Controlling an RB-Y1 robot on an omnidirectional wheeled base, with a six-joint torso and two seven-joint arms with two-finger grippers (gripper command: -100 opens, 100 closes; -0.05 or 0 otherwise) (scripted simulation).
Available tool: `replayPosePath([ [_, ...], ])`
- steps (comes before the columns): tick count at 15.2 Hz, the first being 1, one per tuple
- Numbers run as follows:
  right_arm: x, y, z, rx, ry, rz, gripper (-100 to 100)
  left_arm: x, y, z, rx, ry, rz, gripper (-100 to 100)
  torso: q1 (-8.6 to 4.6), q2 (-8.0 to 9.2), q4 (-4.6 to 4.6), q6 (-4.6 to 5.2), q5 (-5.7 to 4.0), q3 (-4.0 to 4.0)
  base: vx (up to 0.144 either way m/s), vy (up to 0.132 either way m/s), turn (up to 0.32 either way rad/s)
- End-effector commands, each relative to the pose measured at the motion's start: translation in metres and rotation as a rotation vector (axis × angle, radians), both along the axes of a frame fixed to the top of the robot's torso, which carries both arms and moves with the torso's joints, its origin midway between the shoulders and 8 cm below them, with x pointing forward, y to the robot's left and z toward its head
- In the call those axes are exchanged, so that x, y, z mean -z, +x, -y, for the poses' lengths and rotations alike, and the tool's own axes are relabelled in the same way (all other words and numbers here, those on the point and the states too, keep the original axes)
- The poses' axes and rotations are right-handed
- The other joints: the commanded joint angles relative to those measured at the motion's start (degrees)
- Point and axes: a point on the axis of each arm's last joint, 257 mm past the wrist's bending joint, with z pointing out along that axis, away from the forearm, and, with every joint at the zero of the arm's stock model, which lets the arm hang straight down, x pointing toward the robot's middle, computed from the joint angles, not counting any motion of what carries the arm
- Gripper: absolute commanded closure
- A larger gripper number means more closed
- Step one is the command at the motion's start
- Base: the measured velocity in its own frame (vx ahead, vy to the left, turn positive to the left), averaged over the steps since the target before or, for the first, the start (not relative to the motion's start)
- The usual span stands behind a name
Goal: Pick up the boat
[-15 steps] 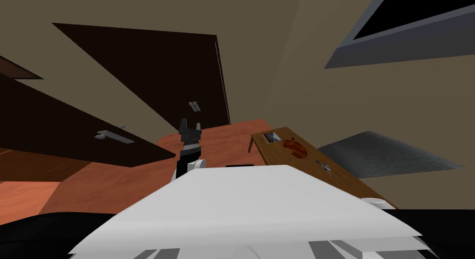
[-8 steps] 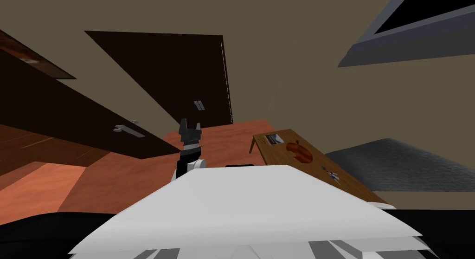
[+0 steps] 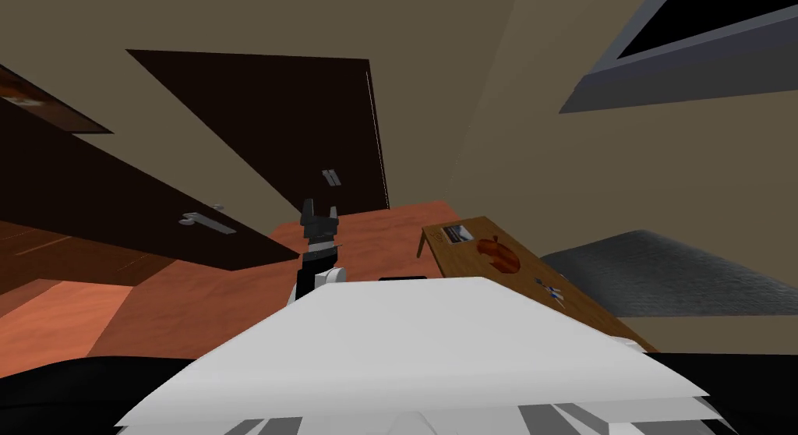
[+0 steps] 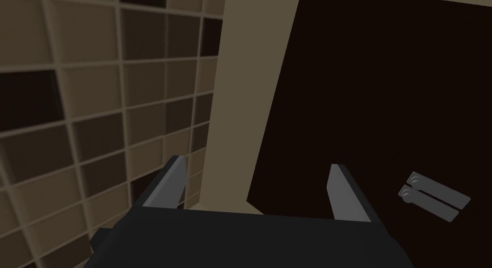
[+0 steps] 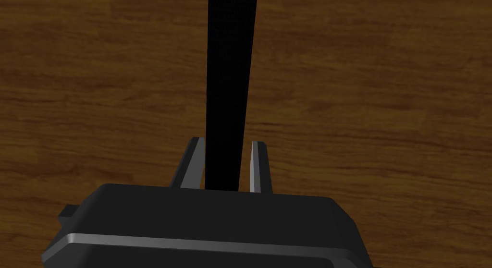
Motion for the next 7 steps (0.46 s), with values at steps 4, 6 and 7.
replayPosePath([
  [4, -0.012, -0.003, 0.011, 0.008, 0.001, -0.003, 100, 0.000, 0.000, 0.000, 0.000, 0.000, 0.000, 0, 0.00, 0.04, 0.00, 0.00, -0.02, 0.02, -0.002, 0.011, 0.014],
  [6, -0.021, -0.005, 0.018, 0.014, 0.003, -0.005, 100, 0.000, 0.000, 0.000, 0.000, 0.000, 0.000, 0, 0.25, 0.08, 0.01, -0.04, 0.06, 0.04, -0.027, 0.087, 0.077],
  [7, -0.014, -0.004, 0.013, 0.010, -0.002, -0.003, 100, 0.000, 0.000, 0.000, 0.000, 0.000, 0.000, 0, 0.36, 0.14, 0.01, -0.01, 0.10, 0.07, -0.023, 0.055, 0.017],
])
